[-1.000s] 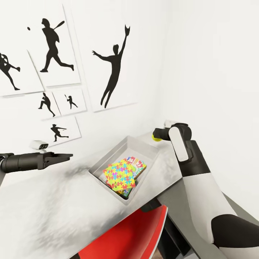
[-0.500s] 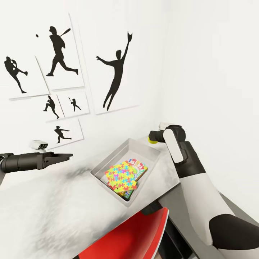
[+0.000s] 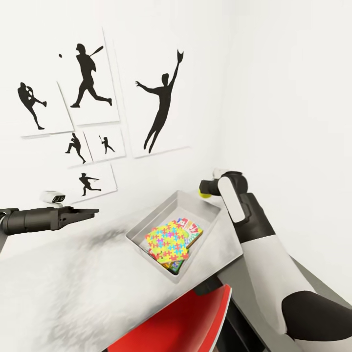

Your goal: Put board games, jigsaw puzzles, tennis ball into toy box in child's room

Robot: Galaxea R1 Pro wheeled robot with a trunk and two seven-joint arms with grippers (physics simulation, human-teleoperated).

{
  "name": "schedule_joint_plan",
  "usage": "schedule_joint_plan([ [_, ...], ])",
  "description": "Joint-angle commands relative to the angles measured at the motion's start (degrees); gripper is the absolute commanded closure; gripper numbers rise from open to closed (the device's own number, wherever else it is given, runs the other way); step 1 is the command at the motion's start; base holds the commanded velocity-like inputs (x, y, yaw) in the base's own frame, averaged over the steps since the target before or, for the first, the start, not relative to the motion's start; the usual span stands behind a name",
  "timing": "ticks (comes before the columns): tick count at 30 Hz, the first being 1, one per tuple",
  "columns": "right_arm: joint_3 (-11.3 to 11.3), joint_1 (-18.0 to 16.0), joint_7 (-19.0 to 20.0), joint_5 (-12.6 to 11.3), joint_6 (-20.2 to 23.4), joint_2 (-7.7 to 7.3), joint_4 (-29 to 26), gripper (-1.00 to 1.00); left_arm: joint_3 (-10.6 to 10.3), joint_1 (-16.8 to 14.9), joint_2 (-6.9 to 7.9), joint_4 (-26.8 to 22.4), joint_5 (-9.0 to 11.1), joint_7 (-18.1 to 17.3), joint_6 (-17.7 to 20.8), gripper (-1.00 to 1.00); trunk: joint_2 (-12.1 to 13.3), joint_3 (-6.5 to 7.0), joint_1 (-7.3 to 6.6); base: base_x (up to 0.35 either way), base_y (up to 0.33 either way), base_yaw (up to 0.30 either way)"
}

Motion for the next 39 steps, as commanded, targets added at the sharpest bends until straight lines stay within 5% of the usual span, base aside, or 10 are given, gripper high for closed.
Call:
schedule_joint_plan([
  [1, 0.1, -0.1, -0.6, -0.5, 0.1, 0.17, 0.6, 1.00, 0.0, -0.1, 0.02, 0.0, 0.0, -0.1, 0.6, -1.00, -0.1, -0.12, 0.04, 0.000, 0.000, 0.008],
  [7, 0.1, -0.3, -0.7, -0.4, 0.1, 1.41, 2.8, 1.00, 0.0, 0.0, 0.02, 0.1, 0.0, -0.1, 0.6, -1.00, -0.1, -0.11, 0.04, 0.000, 0.000, 0.002],
  [39, 0.2, -0.2, -0.6, -0.2, 0.2, 1.41, 7.5, 1.00, 2.0, 0.0, 0.11, 0.2, -0.1, -0.2, 0.6, -1.00, -0.1, -1.23, 0.04, 0.000, 0.000, 0.000],
])
